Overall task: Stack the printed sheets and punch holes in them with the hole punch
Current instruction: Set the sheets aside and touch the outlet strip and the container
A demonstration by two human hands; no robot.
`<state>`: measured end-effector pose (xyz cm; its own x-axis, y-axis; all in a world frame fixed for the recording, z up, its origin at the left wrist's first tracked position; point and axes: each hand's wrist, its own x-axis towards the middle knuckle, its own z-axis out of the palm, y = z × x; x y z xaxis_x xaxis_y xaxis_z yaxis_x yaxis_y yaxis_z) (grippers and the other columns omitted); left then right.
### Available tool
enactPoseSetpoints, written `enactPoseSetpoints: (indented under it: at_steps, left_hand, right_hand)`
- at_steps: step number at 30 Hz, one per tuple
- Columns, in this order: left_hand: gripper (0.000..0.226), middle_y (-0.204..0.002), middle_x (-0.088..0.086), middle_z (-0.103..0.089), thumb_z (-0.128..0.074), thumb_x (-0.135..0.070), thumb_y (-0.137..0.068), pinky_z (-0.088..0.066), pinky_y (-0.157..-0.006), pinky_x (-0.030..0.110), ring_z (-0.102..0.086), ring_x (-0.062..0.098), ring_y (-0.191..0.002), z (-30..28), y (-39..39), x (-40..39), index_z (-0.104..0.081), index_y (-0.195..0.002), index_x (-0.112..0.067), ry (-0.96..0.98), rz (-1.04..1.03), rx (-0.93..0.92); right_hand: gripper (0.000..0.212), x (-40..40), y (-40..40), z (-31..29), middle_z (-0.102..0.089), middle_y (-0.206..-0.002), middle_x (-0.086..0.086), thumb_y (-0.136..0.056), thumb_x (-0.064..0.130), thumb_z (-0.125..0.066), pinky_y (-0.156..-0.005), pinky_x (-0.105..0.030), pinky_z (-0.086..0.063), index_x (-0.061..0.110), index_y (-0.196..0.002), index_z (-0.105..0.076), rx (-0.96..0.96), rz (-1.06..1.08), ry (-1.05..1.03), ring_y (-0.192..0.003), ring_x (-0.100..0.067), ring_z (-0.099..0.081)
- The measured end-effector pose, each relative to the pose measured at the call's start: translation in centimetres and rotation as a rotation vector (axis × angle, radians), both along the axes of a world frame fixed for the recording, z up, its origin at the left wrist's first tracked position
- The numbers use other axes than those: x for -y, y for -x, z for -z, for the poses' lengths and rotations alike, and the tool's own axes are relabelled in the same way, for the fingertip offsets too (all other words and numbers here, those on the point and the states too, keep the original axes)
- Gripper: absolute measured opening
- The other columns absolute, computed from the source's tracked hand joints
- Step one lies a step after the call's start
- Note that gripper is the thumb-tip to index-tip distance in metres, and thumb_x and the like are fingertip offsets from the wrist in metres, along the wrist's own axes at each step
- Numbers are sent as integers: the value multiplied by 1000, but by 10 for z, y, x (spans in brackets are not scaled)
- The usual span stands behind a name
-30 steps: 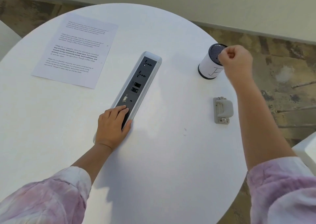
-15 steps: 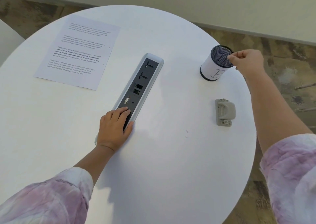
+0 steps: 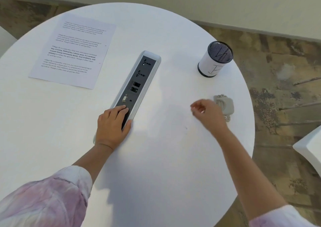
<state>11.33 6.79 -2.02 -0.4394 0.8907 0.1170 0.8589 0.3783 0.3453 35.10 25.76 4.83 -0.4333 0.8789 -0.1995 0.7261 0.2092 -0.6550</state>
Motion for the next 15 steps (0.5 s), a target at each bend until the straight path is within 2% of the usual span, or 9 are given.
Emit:
enactPoseSetpoints:
  at_steps: [2, 6, 11, 15]
  left_hand:
    - [46, -121, 5, -60, -40, -39, -86, -42, -82, 43, -45, 24, -104, 0, 0, 0, -63, -112, -9, -4, 1, 0]
    - [46, -122, 5, -60, -39, -39, -86, -41, -82, 43, -47, 26, -104, 1, -1, 0, -62, -112, -9, -7, 3, -10]
    - [46, -122, 6, -59, -39, -40, -86, -41, -82, 44, -47, 27, -104, 0, -1, 0, -62, -112, -9, -8, 6, 2]
    - [47, -122, 6, -59, -38, -40, -86, -41, -82, 44, -48, 28, -103, 0, -1, 0, -62, -112, -9, -11, 3, 1]
  right_hand:
    - [8, 24, -12, 15, -67, -84, -12, -78, 9, -66, -68, -19, -39, 14, -83, -68, 49, 8, 72, -67, -11, -53]
    - [9, 53, -27, 32, -65, -87, -7, -80, 18, -67, -68, -16, -41, 13, -88, -67, 72, 125, 144, -74, -13, -57]
    - [12, 65, -24, 32, -59, -89, 0, -82, 22, -66, -77, -23, -46, 15, -93, -65, 55, 191, 72, -74, -7, -55]
    - [13, 67, -15, 32, -57, -89, 2, -87, 22, -60, -75, -21, -40, 14, -94, -66, 164, 145, -29, -80, -12, -55]
